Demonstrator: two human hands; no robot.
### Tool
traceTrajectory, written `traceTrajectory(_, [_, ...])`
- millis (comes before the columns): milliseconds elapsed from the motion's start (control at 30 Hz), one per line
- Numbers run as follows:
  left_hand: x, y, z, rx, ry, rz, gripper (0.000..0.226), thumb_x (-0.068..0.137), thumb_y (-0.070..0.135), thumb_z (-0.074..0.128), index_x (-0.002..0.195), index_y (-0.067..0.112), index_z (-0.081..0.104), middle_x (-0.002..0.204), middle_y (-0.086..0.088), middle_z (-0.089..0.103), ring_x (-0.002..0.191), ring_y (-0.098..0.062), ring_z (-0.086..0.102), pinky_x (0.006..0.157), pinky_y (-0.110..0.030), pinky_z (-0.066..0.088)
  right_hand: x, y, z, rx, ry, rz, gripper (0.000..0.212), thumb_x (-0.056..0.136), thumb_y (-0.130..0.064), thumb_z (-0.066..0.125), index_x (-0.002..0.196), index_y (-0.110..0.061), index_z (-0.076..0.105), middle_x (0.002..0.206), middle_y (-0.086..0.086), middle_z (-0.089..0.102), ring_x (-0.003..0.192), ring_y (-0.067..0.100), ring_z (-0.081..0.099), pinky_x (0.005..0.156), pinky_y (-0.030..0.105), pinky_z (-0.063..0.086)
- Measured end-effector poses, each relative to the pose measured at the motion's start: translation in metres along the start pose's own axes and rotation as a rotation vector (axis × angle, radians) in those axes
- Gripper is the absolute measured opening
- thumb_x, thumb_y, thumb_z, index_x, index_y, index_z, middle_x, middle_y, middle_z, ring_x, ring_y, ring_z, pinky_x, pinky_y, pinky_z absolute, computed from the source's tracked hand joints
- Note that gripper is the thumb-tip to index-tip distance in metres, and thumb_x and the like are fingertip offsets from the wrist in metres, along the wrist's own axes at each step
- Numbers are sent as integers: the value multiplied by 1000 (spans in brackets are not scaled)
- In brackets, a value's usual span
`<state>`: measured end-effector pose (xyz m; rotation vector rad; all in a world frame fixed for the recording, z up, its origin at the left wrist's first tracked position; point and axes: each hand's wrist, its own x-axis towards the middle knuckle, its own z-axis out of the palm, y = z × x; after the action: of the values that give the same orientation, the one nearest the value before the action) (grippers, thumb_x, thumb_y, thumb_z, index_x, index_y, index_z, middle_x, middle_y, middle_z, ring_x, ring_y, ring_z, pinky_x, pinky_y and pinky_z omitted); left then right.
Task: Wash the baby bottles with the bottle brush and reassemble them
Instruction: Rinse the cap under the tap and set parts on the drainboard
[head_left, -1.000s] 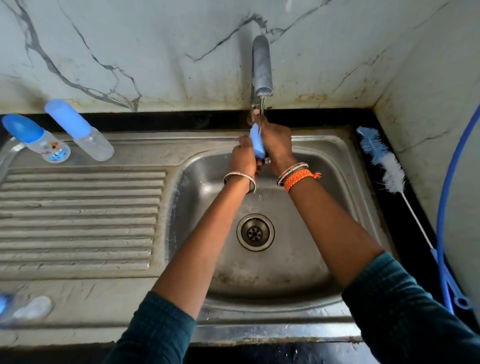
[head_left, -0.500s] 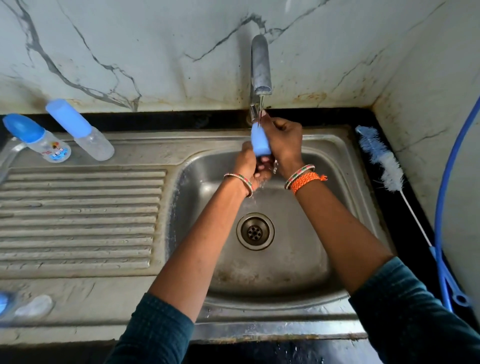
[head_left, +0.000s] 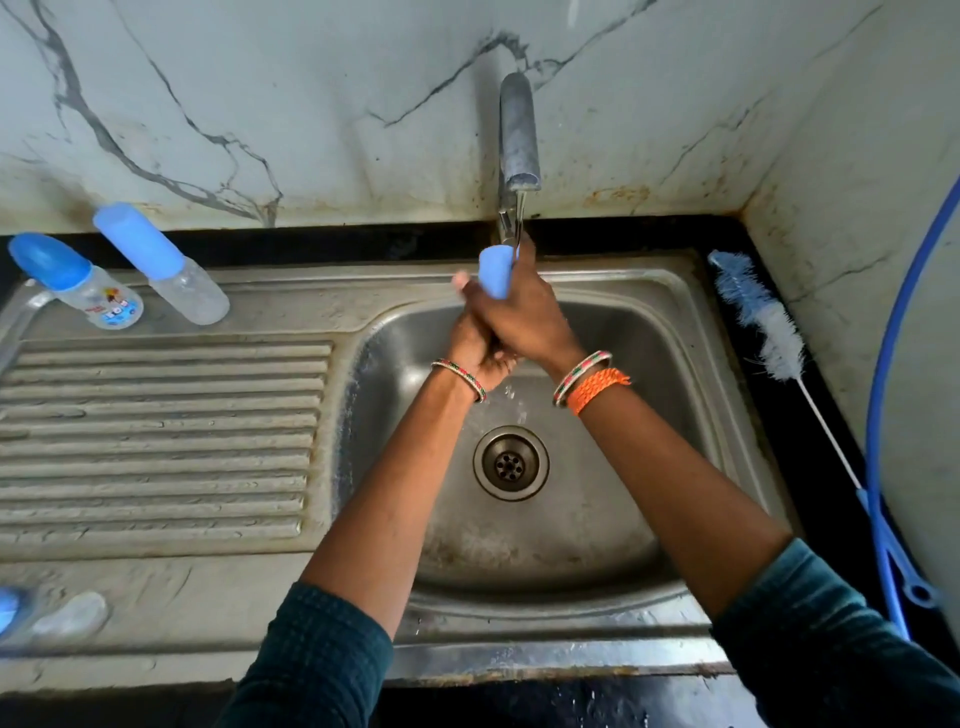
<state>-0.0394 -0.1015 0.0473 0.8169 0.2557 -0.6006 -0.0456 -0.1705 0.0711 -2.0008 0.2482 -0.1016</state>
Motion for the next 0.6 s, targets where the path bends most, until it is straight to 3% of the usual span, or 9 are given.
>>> traceTrajectory(33, [1,-1,-1,60,-13,11,39,101,38,31,82,15,56,56,1,54,39,-4,46,33,-14,32,-3,2,0,-40,21,13,70,85,-41,68,139,-12,34,118,8,57,102,18,54,84,25,41])
traceTrajectory(133, [-2,4,-5,519,27,0,53,100,48,25,70,16,53,46,2,40,34,-5,32,37,-15,19,-1,8,-5,-31,137,27,62,79,-45,73,125,-13,49,105,1,57,107,24,57,82,25,42])
traceTrajectory(200, [-5,11,-3,863,171,80,56,102,43,23,63,14,51,40,5,46,37,-8,36,42,-18,25,-2,8,-9,-57,149,-46,66,79,-43,74,133,-16,48,101,-4,55,101,20,55,81,21,39])
traceTrajectory(233, [-2,13,-2,914,258,162,57,102,41,25,60,13,51,39,6,49,40,-11,40,44,-20,29,-1,6,-9,-46,146,-78,70,78,-41,75,137,-16,46,100,-5,56,96,16,54,80,20,41])
traceTrajectory(333, [4,4,-5,716,481,441,56,97,44,37,50,18,51,37,5,49,46,-20,45,50,-27,40,3,-4,-10,-55,119,-189,75,76,-32,75,142,-14,43,100,0,61,86,15,56,77,24,46])
traceTrajectory(400, [9,-2,-12,492,574,553,47,94,43,44,54,20,53,49,1,51,51,-22,47,50,-28,42,8,-6,-11,-227,112,-225,78,78,-15,70,146,-10,33,107,11,64,93,26,59,75,28,43])
traceTrajectory(467, [8,1,-15,403,453,627,31,99,30,45,72,20,56,64,3,54,59,-12,50,51,-23,42,6,-5,-14,-345,96,-229,64,77,-7,65,138,-7,43,109,16,64,99,34,59,74,32,43])
traceTrajectory(533, [6,9,-19,619,237,681,17,96,23,49,84,16,59,72,10,57,64,4,50,61,-16,42,1,2,-18,-431,24,-265,48,74,-8,65,121,-8,56,108,15,65,99,35,60,74,32,44])
traceTrajectory(600, [9,15,-21,795,85,670,10,92,14,55,93,9,63,69,15,64,66,10,55,68,-12,44,-5,3,-20,-546,-29,-295,32,73,-10,63,105,-11,59,101,15,66,94,38,60,70,33,43])
